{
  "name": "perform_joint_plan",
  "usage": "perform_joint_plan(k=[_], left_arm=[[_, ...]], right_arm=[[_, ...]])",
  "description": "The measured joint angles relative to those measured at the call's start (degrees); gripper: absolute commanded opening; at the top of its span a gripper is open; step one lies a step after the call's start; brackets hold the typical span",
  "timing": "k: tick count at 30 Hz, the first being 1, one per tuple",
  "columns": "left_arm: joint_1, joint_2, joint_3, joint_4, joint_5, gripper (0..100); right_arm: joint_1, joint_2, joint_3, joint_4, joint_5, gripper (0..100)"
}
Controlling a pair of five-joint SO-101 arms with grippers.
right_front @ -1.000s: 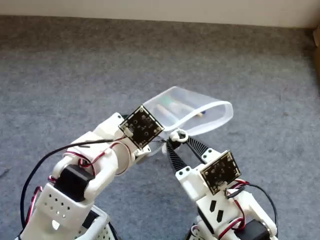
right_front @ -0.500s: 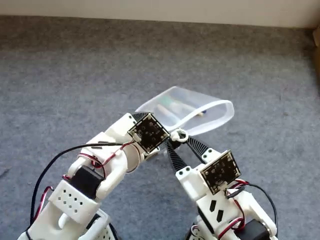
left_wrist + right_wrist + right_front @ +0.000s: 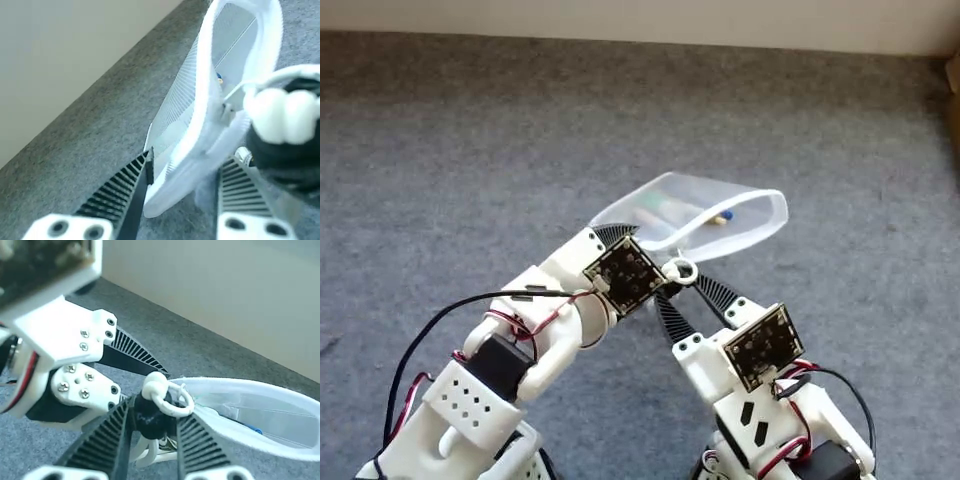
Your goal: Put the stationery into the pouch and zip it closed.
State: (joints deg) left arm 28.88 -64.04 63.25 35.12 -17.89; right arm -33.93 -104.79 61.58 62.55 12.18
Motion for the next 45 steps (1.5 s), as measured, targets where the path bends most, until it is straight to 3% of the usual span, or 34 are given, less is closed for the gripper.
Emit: perform_joint_plan(k=[10,18,26,37,45], left_arm=[[0.4,0.0,0.0,0.0,0.0,14],[0.4,0.0,0.0,0.0,0.0,1],[0.4,0.1,0.0,0.0,0.0,1],[0.5,0.1,-0.1,0.0,0.6,1],[0.5,0.0,-0.1,0.0,0.8,1]], right_arm=[[0.0,0.0,0.0,0.0,0.0,0.5],[0.0,0.4,0.0,0.0,0.0,0.5],[9.0,0.5,0.0,-3.6,0.0,0.5],[20.7,0.5,10.4,-21.9,0.1,0.5],[22.8,0.5,10.5,-22.8,0.2,0.5]])
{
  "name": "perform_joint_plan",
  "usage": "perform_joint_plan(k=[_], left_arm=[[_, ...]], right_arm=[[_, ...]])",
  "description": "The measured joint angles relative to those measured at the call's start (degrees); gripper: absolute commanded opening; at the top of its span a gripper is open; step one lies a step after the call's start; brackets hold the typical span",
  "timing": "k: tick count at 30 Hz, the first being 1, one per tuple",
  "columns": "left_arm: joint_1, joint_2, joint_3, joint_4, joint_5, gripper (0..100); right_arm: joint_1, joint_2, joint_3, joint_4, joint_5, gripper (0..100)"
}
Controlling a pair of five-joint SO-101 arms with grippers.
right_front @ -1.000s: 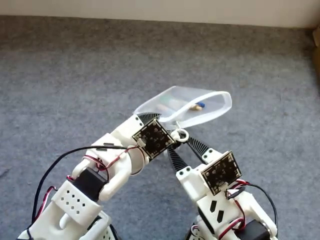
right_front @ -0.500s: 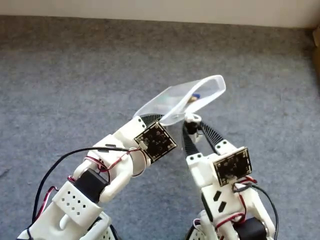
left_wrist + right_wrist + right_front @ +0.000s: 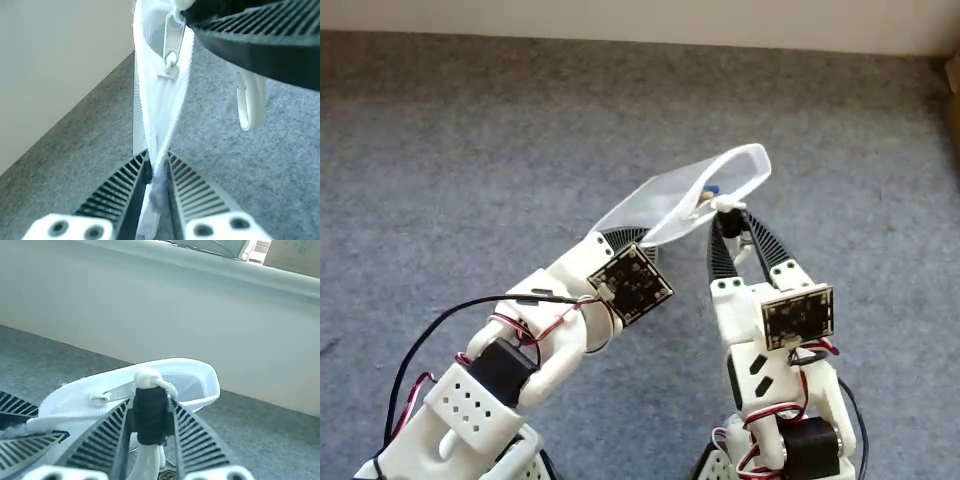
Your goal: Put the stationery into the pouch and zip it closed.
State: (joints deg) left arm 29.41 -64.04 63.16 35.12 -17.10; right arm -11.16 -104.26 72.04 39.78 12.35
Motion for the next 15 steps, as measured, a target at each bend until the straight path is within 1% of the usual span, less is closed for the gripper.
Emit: perform_joint_plan(k=[15], left_arm=[[-0.6,-0.4,-0.1,0.0,0.0,1]], right_arm=[[0.0,0.0,0.0,0.0,0.0,0.5]])
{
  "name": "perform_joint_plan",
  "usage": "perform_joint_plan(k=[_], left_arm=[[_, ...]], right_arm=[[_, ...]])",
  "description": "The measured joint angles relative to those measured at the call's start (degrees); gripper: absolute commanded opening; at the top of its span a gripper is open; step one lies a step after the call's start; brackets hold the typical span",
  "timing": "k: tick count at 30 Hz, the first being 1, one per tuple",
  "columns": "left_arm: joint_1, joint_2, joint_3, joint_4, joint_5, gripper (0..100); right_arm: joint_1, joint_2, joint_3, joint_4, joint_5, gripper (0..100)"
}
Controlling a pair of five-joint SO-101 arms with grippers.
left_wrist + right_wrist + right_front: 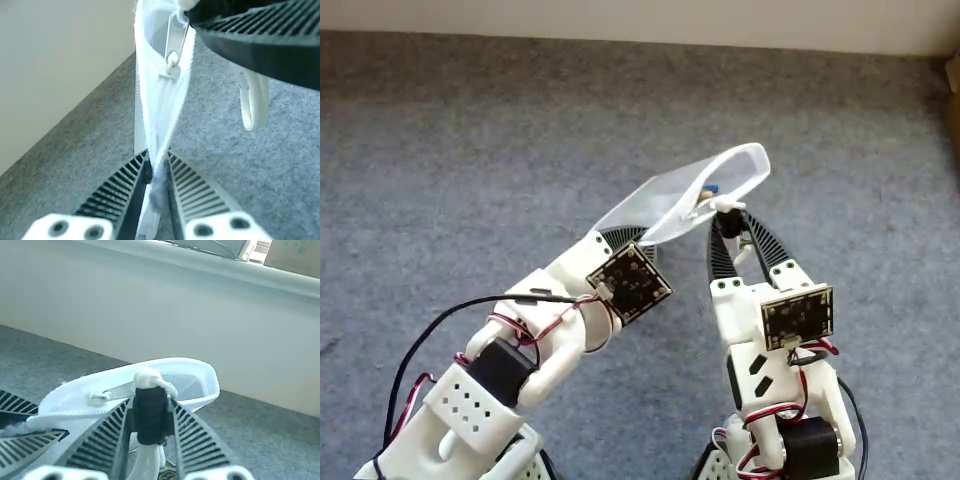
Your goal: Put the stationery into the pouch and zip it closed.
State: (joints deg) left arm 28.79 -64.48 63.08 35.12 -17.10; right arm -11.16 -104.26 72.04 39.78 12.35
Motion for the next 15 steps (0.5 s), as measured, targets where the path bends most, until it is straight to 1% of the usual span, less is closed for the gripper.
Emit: perform_joint_plan(k=[6,11,15], left_arm=[[-1.1,-9.0,3.3,3.1,0.2,1],[-1.5,-19.3,6.9,6.1,0.3,1],[-1.6,-24.8,7.8,8.2,0.4,1]], right_arm=[[-0.1,0.0,0.5,-1.6,0.0,0.5],[2.0,0.0,2.4,-4.0,0.0,0.5],[3.2,0.0,4.0,-6.3,0.0,0.5]])
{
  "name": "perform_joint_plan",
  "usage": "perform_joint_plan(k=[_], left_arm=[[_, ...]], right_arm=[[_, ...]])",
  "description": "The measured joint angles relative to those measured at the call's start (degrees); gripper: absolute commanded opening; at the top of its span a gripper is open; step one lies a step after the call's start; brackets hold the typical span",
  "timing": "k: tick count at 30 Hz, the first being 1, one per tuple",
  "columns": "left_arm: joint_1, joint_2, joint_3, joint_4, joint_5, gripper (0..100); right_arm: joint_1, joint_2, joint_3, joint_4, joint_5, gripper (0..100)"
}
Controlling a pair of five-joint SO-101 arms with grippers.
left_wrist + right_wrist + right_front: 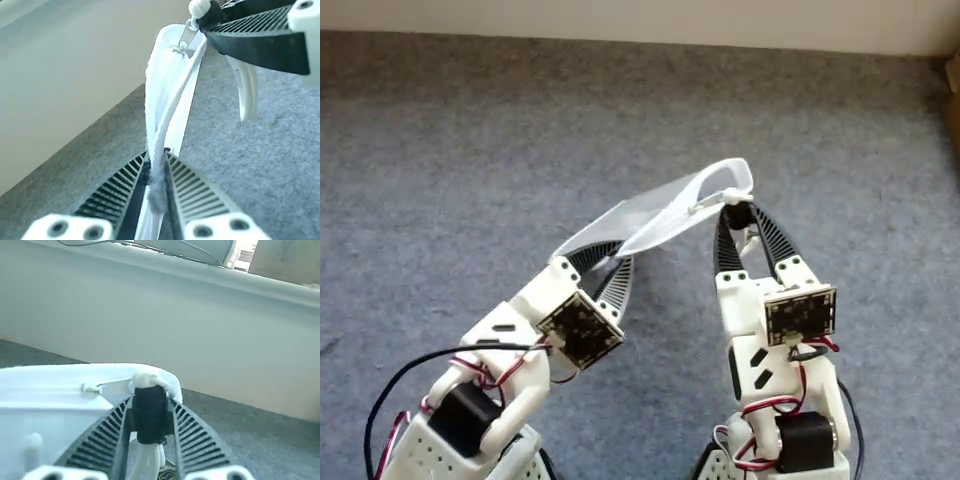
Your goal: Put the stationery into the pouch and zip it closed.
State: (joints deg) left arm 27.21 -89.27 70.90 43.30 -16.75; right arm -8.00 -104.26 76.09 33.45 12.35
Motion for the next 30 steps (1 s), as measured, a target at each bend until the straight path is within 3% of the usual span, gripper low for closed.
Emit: perform_joint_plan(k=[11,25,30], left_arm=[[-6.7,-6.1,0.1,1.6,1.8,1],[-9.4,-13.7,0.1,5.1,3.8,1],[-13.9,-13.8,0.1,5.1,6.9,1]], right_arm=[[0.2,0.0,0.1,-0.2,0.0,0.5],[0.2,0.0,0.1,-0.5,0.0,0.5],[2.5,0.0,0.1,-0.9,-0.1,0.5]])
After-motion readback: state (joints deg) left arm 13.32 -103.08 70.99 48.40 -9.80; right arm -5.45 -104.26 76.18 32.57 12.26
